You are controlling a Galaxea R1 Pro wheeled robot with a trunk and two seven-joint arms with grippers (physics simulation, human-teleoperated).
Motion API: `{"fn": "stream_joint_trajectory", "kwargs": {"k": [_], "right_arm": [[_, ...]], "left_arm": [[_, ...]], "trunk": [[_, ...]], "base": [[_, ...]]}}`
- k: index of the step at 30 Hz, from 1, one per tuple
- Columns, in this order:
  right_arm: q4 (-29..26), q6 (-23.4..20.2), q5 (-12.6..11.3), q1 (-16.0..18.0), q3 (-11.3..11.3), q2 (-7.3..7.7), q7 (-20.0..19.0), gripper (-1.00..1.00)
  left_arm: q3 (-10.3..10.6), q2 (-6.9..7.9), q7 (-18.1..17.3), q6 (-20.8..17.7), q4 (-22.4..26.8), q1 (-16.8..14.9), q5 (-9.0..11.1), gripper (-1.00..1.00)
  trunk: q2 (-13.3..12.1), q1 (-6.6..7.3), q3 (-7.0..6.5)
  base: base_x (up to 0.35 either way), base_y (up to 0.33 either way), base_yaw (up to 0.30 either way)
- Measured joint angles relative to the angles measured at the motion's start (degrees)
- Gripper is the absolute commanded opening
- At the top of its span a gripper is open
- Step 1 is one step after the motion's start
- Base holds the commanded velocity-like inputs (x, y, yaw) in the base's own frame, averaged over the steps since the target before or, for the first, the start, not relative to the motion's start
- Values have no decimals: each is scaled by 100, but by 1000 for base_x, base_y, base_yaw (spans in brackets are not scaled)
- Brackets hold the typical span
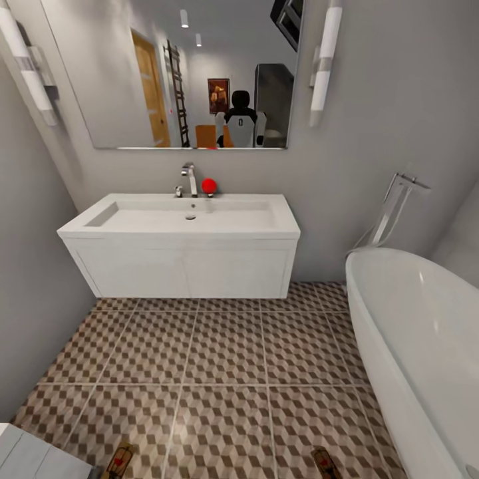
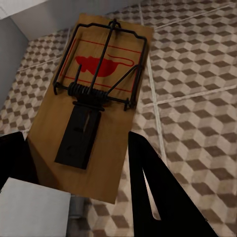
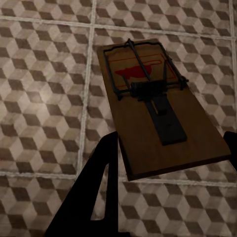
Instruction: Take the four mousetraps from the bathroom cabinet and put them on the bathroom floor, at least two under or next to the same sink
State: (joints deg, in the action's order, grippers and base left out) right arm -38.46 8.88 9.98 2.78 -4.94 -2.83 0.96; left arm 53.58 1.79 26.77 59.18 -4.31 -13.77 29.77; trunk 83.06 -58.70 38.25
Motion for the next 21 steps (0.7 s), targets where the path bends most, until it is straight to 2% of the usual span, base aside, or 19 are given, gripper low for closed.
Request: {"fn": "stream_joint_trajectory", "kwargs": {"k": [16,21], "right_arm": [[-2,0,0,0,0,0,0,-100],[0,0,4,0,0,0,0,-100]], "left_arm": [[0,0,0,0,0,0,0,-100],[0,0,0,0,0,0,0,-100]], "trunk": [[0,0,0],[0,-3,0]], "base": [[318,0,0],[132,0,0]]}}
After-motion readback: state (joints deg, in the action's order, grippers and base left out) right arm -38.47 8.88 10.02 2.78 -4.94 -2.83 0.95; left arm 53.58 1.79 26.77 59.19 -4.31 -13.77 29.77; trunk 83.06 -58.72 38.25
